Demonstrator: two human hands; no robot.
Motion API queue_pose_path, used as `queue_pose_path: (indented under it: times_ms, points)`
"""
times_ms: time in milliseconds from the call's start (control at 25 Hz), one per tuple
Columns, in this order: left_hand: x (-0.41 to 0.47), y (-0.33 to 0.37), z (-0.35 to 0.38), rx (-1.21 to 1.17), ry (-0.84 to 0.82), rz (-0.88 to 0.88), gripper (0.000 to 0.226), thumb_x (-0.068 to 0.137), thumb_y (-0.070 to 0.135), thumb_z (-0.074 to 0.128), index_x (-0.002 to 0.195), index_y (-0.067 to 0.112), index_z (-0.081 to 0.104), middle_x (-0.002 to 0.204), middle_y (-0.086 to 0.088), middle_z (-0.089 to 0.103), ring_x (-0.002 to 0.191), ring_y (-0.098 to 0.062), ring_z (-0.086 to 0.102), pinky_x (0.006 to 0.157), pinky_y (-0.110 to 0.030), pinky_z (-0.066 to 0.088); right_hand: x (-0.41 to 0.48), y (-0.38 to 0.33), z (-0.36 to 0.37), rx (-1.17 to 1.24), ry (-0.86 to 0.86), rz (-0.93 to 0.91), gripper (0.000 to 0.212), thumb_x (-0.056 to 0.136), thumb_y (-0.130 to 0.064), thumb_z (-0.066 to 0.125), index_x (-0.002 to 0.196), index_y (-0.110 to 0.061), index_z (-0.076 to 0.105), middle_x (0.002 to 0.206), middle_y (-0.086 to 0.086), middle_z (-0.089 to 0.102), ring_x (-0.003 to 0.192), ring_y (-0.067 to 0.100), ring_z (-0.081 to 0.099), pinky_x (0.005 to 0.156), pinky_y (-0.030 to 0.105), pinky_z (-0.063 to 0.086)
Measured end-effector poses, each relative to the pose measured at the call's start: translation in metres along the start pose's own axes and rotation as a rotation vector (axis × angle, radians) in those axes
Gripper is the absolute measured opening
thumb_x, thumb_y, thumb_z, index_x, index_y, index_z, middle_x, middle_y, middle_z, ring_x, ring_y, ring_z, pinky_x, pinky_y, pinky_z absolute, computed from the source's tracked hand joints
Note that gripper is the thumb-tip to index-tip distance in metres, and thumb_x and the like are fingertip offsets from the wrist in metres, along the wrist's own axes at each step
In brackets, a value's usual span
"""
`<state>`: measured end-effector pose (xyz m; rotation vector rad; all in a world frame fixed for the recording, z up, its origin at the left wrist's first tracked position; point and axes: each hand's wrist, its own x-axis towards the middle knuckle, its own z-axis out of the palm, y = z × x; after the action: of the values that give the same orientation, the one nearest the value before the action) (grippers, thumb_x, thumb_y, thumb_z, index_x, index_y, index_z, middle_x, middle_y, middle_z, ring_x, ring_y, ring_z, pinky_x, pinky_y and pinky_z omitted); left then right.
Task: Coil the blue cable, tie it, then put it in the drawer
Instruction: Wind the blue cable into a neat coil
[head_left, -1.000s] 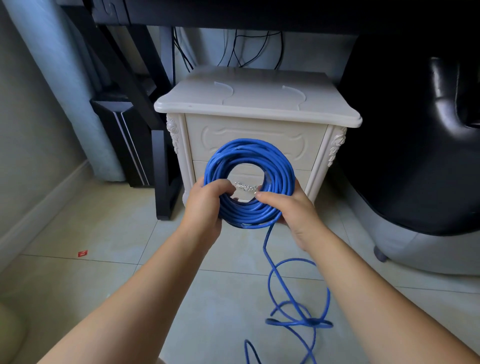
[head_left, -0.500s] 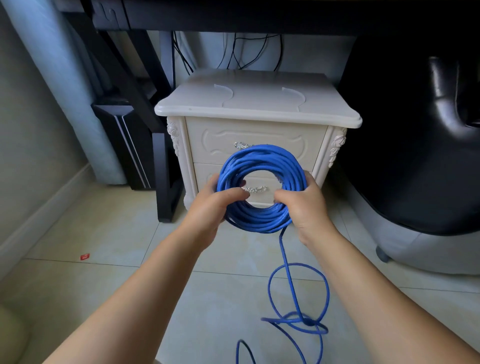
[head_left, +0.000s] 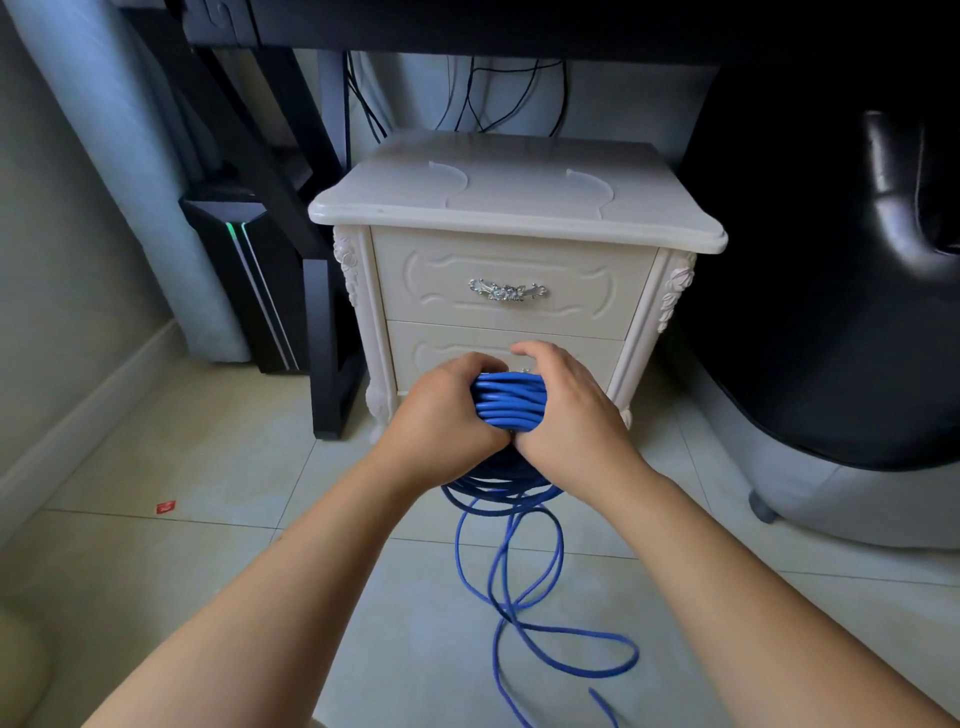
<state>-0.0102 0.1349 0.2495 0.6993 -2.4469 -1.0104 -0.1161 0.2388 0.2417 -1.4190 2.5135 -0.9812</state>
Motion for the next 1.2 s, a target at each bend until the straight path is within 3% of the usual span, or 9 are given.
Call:
queue_pose_path:
  times_ms: [120,240,360,520,720,880,1000,1200]
  points:
    - [-0.001,0.003,0.001,-0.079,0.009,-0.041,0.036,0.069,0.005,0.069,0.102,0.019,0.065,0.076,0.01,0.063,0.062,0.006,0.056,0.056,-0.007,0.041,0.003,0.001,-0.001,-0.014,-0.012,0.024,0.072,0.076,-0.013,0.065,0.141,-0.027,0.038,0.138,-0.008,0.045,0.127,0.015,0.039,0.094,0.028,0.035]
    - [-0.001,0.005,0.001,-0.134,0.05,-0.027,0.037,0.067,0.004,0.069,0.099,0.022,0.066,0.075,0.011,0.064,0.063,0.004,0.057,0.057,-0.009,0.043,0.007,0.006,-0.006,-0.032,0.024,0.008,0.056,0.073,-0.017,0.068,0.126,-0.023,0.052,0.124,-0.005,0.052,0.119,0.018,0.043,0.093,0.025,0.035]
    - [-0.002,0.009,0.002,-0.155,0.076,0.002,0.039,0.067,0.003,0.069,0.1,0.024,0.065,0.079,0.012,0.064,0.069,0.003,0.057,0.059,-0.01,0.044,0.008,0.007,-0.01,-0.08,0.054,-0.021,0.039,0.072,-0.019,0.068,0.109,-0.019,0.056,0.108,-0.004,0.058,0.104,0.021,0.047,0.083,0.027,0.036]
    - [0.0,0.009,0.002,-0.173,0.09,-0.001,0.039,0.068,0.002,0.069,0.1,0.024,0.066,0.08,0.011,0.065,0.069,0.002,0.058,0.06,-0.011,0.045,0.004,0.005,-0.008,-0.051,0.11,-0.008,0.037,0.075,-0.02,0.067,0.111,-0.02,0.056,0.104,-0.005,0.063,0.097,0.02,0.051,0.079,0.029,0.041]
    - [0.004,0.002,-0.002,-0.492,0.175,-0.205,0.041,0.069,-0.008,0.067,0.098,0.021,0.067,0.071,0.007,0.065,0.059,-0.007,0.058,0.058,-0.021,0.048,0.006,0.014,-0.014,0.447,0.022,0.245,0.044,0.072,-0.018,0.076,0.105,-0.038,0.055,0.101,-0.011,0.067,0.094,0.011,0.064,0.084,0.032,0.053]
    - [0.007,-0.003,-0.004,-0.794,0.213,-0.332,0.035,0.07,-0.01,0.065,0.097,0.013,0.066,0.068,0.004,0.06,0.063,-0.015,0.054,0.061,-0.025,0.042,0.004,0.015,-0.001,0.85,0.078,0.324,0.049,0.071,-0.006,0.079,0.112,-0.026,0.058,0.095,-0.006,0.07,0.092,0.014,0.069,0.092,0.039,0.054]
    - [0.005,-0.004,-0.001,-0.978,0.214,-0.393,0.027,0.071,-0.008,0.063,0.09,0.012,0.06,0.069,0.001,0.054,0.068,-0.019,0.05,0.064,-0.029,0.039,0.003,0.014,0.009,1.095,0.065,0.411,0.051,0.062,-0.01,0.078,0.11,-0.015,0.06,0.094,0.002,0.069,0.105,0.033,0.067,0.1,0.056,0.048]
    - [0.003,-0.009,0.002,-1.085,0.188,-0.392,0.037,0.063,0.002,0.065,0.099,0.011,0.061,0.074,-0.001,0.055,0.073,-0.02,0.051,0.07,-0.035,0.041,0.003,0.013,0.009,1.224,0.028,0.473,0.036,0.07,-0.001,0.075,0.101,-0.013,0.062,0.09,0.008,0.07,0.105,0.041,0.066,0.098,0.06,0.048]
